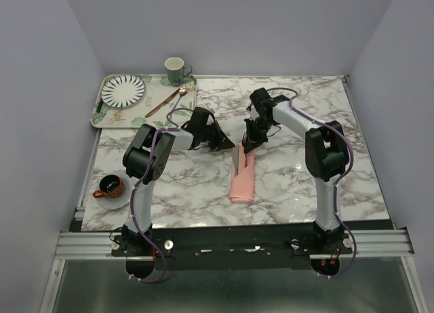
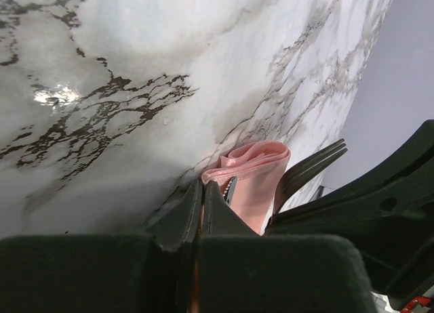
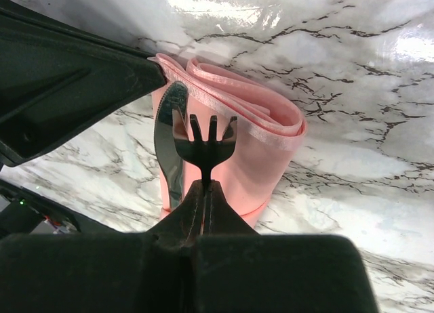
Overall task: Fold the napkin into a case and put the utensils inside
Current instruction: Insert the fork into the folded napkin.
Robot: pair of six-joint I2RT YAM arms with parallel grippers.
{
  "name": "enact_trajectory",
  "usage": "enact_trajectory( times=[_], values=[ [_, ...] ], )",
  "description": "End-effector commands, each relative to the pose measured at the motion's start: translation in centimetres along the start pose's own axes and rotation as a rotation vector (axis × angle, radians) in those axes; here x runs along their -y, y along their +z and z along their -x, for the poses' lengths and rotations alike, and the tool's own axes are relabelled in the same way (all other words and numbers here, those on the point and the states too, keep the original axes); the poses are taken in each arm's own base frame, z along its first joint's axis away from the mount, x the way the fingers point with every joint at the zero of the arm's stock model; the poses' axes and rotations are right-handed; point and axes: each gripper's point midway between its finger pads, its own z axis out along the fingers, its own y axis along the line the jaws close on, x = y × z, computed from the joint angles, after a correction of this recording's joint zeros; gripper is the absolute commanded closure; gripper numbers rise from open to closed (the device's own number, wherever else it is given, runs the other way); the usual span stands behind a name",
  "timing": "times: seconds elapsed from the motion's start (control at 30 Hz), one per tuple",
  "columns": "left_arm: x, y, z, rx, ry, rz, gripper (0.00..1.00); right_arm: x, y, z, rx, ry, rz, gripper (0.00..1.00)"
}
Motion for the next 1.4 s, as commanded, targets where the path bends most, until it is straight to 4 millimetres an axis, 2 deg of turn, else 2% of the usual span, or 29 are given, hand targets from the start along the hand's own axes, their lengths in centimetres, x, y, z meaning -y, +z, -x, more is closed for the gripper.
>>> enact_trajectory(
  times=[0.0, 0.57, 0.9, 1.17, 1.27, 1.3, 1.37],
  values=[
    [-2.0, -0.2, 1.3, 0.080, -0.014, 0.080, 1.00, -0.1, 0.4, -1.9, -0.071, 0.029, 0.012, 0.99],
    [-1.8, 0.0, 1.8, 0.091, -0.008, 0.075, 1.00, -0.5, 0.9, -4.0, -0.114, 0.017, 0.022, 0.99],
    [-2.3, -0.1, 1.4, 0.085, -0.003, 0.080, 1.00, -1.0, 1.0, -4.5, -0.115, -0.001, 0.035, 0.99],
    [-2.6, 0.0, 1.2, 0.082, -0.001, 0.082, 1.00, -0.6, 1.1, -4.9, -0.120, 0.003, 0.015, 0.99],
    [-2.7, -0.2, 1.1, 0.082, -0.001, 0.081, 1.00, -0.6, 1.1, -4.8, -0.115, 0.003, 0.015, 0.83],
    [-2.7, -0.2, 1.2, 0.084, 0.001, 0.080, 1.00, -0.6, 1.0, -4.7, -0.110, -0.001, 0.014, 0.73],
    [-2.7, -0.3, 1.1, 0.081, 0.000, 0.079, 1.00, -0.7, 0.9, -4.5, -0.101, -0.004, 0.013, 0.67]
  ],
)
